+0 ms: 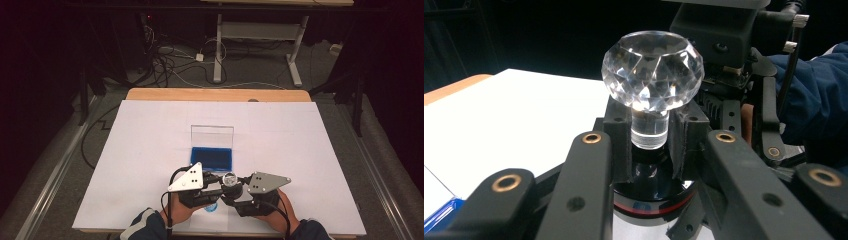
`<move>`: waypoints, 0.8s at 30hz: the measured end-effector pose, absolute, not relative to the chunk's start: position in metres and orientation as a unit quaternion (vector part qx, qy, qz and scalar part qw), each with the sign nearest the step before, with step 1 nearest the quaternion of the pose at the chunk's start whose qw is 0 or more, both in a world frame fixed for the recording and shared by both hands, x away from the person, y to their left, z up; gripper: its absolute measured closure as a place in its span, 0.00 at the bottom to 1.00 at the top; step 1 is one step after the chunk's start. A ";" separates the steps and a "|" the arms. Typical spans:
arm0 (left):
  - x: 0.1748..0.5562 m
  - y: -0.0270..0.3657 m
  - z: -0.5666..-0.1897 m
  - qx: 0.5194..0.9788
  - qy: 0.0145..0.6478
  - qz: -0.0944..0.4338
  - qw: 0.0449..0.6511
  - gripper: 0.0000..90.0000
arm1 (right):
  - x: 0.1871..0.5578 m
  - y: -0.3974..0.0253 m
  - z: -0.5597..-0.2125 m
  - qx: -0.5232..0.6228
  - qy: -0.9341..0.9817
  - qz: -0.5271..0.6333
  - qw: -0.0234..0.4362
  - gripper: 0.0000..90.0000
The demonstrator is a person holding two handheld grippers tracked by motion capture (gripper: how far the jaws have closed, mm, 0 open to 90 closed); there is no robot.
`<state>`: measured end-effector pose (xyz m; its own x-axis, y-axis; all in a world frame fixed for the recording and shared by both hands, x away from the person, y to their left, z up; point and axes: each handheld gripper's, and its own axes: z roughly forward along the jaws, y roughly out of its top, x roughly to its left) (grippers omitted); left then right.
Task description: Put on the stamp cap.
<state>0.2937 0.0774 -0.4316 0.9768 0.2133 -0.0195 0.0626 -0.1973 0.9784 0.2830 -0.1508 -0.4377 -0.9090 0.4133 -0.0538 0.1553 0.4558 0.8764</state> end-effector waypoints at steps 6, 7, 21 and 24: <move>0.294 0.078 -0.435 0.759 0.097 0.046 0.642 0.80 | 0.283 -0.152 -0.437 0.171 0.837 0.504 0.127 0.43; 0.294 0.078 -0.436 0.757 0.099 0.042 0.645 0.80 | 0.283 -0.152 -0.436 0.170 0.835 0.508 0.126 0.43; 0.294 0.078 -0.435 0.759 0.097 0.040 0.642 0.80 | 0.282 -0.151 -0.436 0.170 0.837 0.505 0.126 0.43; 0.294 0.077 -0.435 0.759 0.098 0.040 0.643 0.80 | 0.281 -0.151 -0.435 0.167 0.837 0.504 0.131 0.43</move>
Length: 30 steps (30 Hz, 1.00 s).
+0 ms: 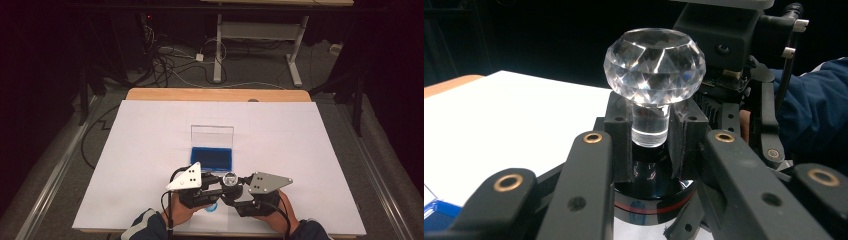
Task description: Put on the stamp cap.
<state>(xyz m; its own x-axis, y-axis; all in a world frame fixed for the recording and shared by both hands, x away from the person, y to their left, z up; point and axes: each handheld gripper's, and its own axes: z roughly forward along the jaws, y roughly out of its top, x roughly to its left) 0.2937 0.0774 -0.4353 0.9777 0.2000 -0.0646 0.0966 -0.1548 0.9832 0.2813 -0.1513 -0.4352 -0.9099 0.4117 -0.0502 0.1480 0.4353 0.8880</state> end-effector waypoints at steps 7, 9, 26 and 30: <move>0.292 0.077 -0.433 0.768 0.090 0.050 0.632 0.80 | 0.281 -0.151 -0.435 0.167 0.840 0.501 0.126 0.43; 0.292 0.077 -0.434 0.768 0.090 0.049 0.633 0.80 | 0.281 -0.151 -0.436 0.166 0.839 0.503 0.124 0.43; 0.292 0.077 -0.432 0.771 0.088 0.055 0.628 0.80 | 0.282 -0.151 -0.438 0.172 0.835 0.510 0.117 0.42; 0.292 0.078 -0.432 0.767 0.090 0.054 0.633 0.80 | 0.283 -0.150 -0.439 0.174 0.834 0.510 0.117 0.42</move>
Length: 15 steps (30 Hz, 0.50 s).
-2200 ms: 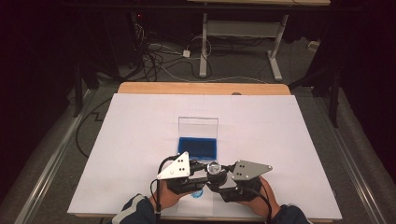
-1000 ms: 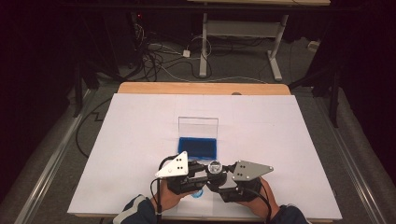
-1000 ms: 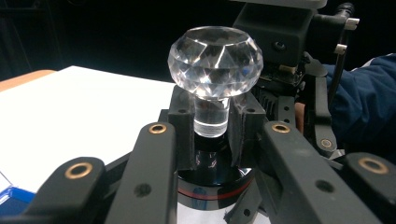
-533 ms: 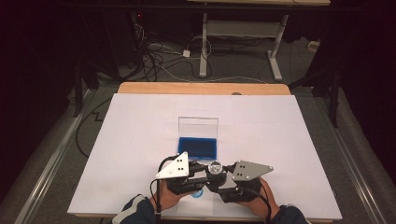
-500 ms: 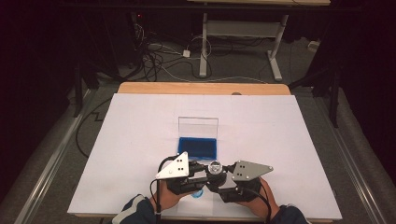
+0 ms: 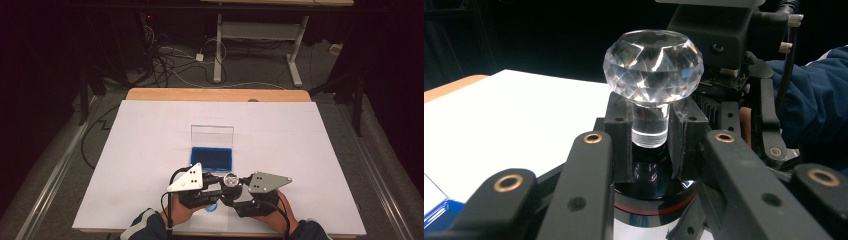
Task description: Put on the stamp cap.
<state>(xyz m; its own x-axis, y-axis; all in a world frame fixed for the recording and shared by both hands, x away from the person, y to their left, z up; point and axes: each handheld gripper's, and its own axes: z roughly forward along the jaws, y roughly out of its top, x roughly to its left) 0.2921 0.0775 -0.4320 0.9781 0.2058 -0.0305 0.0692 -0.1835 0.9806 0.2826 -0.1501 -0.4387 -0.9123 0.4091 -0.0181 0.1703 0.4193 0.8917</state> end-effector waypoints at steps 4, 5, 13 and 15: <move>0.292 0.078 -0.431 0.766 0.088 0.053 0.634 0.80 | 0.283 -0.148 -0.441 0.173 0.839 0.503 0.116 0.40; 0.292 0.078 -0.431 0.767 0.087 0.055 0.633 0.80 | 0.283 -0.148 -0.441 0.171 0.840 0.503 0.113 0.39; 0.293 0.083 -0.428 0.765 0.090 0.063 0.634 0.80 | 0.283 -0.149 -0.442 0.173 0.841 0.499 0.116 0.30; 0.294 0.086 -0.427 0.765 0.091 0.066 0.634 0.80 | 0.284 -0.150 -0.441 0.175 0.843 0.495 0.120 0.29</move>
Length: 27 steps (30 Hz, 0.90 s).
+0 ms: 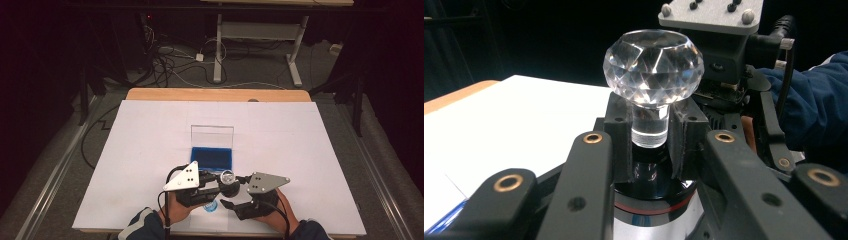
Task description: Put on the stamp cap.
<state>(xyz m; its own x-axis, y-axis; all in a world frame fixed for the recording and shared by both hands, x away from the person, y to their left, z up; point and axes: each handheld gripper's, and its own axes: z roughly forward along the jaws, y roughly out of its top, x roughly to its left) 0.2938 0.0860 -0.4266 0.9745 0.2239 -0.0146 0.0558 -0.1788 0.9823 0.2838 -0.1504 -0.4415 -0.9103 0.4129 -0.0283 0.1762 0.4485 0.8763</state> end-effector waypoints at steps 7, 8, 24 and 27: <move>0.293 0.093 -0.423 0.747 0.115 0.068 0.651 0.80 | 0.287 -0.160 -0.439 0.190 0.834 0.500 0.132 0.26; 0.297 0.098 -0.421 0.764 0.098 0.085 0.632 0.80 | 0.288 -0.162 -0.438 0.191 0.833 0.502 0.133 0.26; 0.304 0.130 -0.419 0.770 0.123 0.131 0.612 0.80 | 0.293 -0.186 -0.430 0.218 0.815 0.512 0.163 0.26; 0.305 0.135 -0.418 0.773 0.124 0.139 0.607 0.80 | 0.293 -0.188 -0.429 0.219 0.814 0.510 0.171 0.26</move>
